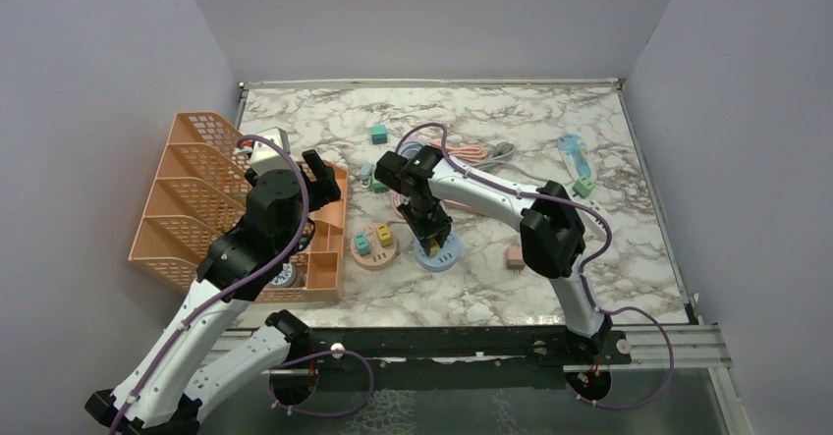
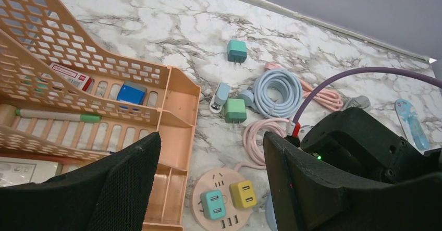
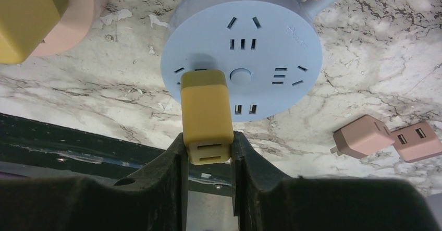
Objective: Insert the plug
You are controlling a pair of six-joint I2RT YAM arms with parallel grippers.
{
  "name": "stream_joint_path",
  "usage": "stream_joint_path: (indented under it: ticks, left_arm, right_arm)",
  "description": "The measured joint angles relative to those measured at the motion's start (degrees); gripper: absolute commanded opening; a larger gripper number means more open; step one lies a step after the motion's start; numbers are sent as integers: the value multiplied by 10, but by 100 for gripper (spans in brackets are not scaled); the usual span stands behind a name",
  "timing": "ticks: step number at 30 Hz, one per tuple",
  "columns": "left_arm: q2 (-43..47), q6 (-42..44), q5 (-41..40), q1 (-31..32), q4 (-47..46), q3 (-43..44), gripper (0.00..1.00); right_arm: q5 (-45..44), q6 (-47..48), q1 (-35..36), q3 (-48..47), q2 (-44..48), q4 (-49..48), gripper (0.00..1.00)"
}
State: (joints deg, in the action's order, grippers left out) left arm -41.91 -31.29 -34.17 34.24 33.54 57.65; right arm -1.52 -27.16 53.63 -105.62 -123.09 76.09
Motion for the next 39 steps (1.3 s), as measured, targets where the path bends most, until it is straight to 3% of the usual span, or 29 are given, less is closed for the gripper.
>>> stream_joint_path:
  ticks: [6,14,18,20,27,31,39]
  left_arm:
    - [0,0,-1,0,5,0,73]
    - [-1,0,-2,0,7,0,73]
    - [-4,0,-2,0,8,0,73]
    - [-6,0,-2,0,9,0,73]
    - [-8,0,-2,0,11,0,73]
    - [-8,1,-2,0,12,0,73]
    - [-16,4,-2,0,13,0,73]
  right_arm:
    - [2,0,0,-40,-23,34,3]
    - [1,-11,0,-49,-26,38,20]
    - [2,-24,0,-84,-44,33,20]
    - [2,-29,0,-86,-45,24,19]
    - [3,-38,0,-68,-33,-3,36]
    - [-10,-41,3,-50,-52,-73,42]
    - [-23,-47,0,-47,-51,-150,44]
